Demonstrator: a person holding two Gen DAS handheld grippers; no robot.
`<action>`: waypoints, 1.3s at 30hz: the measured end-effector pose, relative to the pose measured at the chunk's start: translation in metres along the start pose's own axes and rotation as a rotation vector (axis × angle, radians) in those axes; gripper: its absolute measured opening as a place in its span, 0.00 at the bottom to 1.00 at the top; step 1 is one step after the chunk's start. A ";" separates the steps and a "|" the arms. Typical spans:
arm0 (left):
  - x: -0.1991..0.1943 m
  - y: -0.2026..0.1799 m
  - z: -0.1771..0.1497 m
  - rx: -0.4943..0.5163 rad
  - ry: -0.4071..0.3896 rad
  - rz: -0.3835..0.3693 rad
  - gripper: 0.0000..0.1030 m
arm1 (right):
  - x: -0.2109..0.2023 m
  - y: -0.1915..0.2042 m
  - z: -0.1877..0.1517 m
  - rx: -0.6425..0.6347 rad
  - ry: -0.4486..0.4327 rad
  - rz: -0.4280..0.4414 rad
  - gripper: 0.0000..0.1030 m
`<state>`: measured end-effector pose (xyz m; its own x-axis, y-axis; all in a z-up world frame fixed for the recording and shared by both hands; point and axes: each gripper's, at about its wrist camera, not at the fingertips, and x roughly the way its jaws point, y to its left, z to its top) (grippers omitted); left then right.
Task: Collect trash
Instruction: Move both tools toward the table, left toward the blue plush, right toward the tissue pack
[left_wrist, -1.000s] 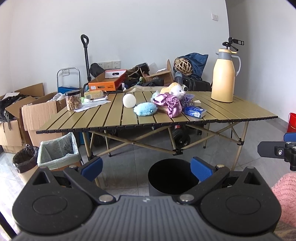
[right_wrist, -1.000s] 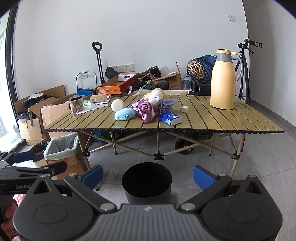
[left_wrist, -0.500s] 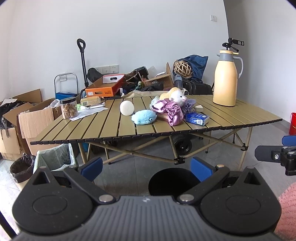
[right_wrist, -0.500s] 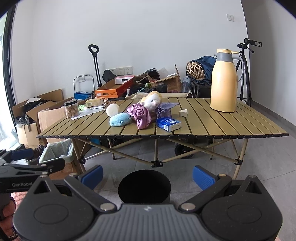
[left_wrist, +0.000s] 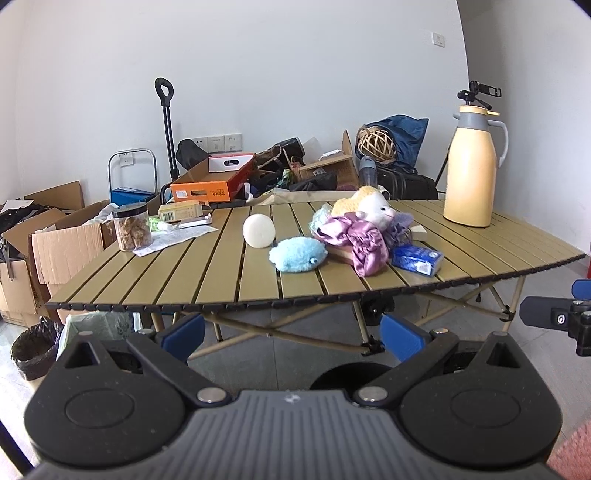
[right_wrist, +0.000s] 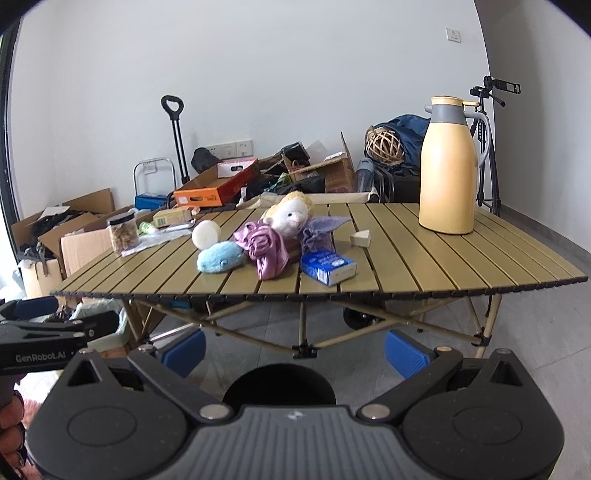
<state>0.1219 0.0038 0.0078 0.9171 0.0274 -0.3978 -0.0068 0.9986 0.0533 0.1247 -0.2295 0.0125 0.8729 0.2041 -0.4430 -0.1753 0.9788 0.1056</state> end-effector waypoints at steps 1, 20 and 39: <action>0.005 0.001 0.002 -0.003 -0.003 0.000 1.00 | 0.005 0.000 0.002 -0.002 -0.006 -0.002 1.00; 0.111 0.019 0.061 -0.079 -0.034 0.026 1.00 | 0.109 -0.018 0.052 0.039 -0.077 -0.023 1.00; 0.209 0.034 0.069 -0.179 0.038 0.052 1.00 | 0.218 -0.051 0.053 0.083 -0.054 -0.078 1.00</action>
<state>0.3409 0.0404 -0.0101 0.8977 0.0777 -0.4337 -0.1280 0.9879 -0.0880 0.3481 -0.2352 -0.0428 0.9062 0.1239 -0.4042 -0.0695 0.9867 0.1467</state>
